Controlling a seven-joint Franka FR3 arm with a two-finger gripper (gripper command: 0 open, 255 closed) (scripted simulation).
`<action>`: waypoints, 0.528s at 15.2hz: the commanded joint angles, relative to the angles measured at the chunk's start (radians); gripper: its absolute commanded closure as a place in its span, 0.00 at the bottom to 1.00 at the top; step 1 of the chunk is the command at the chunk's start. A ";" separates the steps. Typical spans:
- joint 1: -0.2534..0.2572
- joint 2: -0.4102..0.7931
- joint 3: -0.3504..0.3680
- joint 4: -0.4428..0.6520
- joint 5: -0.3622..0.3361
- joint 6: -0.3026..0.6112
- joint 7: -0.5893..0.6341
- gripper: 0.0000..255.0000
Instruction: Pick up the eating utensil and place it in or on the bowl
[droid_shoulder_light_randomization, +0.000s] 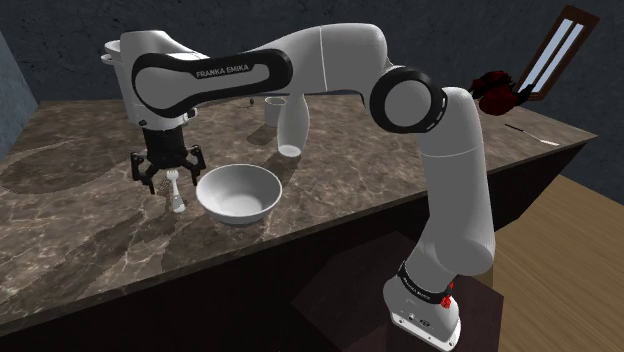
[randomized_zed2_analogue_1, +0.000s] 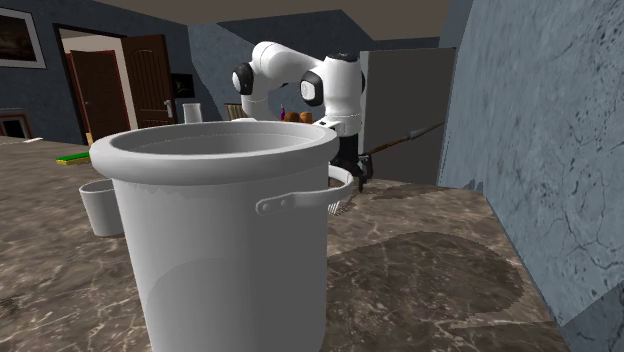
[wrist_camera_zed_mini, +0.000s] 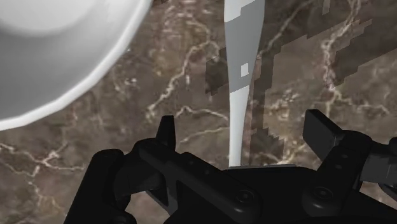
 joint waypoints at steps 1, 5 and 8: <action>0.000 0.000 0.000 -0.001 0.000 0.001 0.000 0.00; 0.000 0.000 0.000 0.000 0.000 0.001 0.000 1.00; 0.000 0.000 0.000 0.000 0.000 0.001 0.000 1.00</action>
